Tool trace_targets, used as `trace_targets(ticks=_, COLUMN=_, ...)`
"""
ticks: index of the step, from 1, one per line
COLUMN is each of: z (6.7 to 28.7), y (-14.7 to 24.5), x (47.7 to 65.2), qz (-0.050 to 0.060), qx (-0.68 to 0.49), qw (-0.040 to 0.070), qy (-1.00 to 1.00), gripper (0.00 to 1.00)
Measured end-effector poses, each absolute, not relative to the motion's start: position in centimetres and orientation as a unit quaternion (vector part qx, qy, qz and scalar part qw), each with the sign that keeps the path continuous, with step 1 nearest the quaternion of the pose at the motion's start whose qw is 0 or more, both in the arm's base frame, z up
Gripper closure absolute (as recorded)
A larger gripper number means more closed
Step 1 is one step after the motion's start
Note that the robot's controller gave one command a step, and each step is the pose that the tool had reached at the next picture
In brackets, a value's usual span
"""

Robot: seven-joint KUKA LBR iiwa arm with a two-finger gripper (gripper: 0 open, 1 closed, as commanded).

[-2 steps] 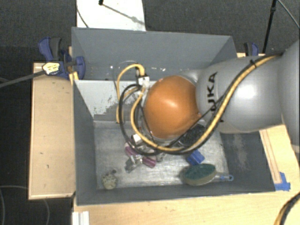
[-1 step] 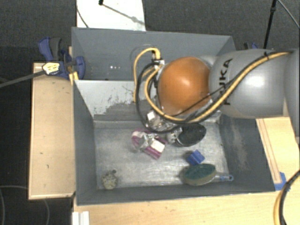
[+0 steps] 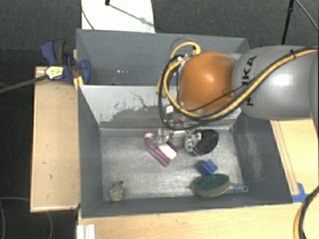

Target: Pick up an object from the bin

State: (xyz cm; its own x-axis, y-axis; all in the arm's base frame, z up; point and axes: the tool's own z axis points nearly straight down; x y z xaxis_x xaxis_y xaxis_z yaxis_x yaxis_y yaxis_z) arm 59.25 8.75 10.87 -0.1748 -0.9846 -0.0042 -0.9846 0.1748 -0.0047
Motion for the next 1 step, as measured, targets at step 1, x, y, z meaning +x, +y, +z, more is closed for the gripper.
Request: trace_targets(ticks=1, z=9.54, y=9.56, x=59.42, qz=0.001, qx=-0.641, qw=0.004, qy=0.768, gripper=0.0)
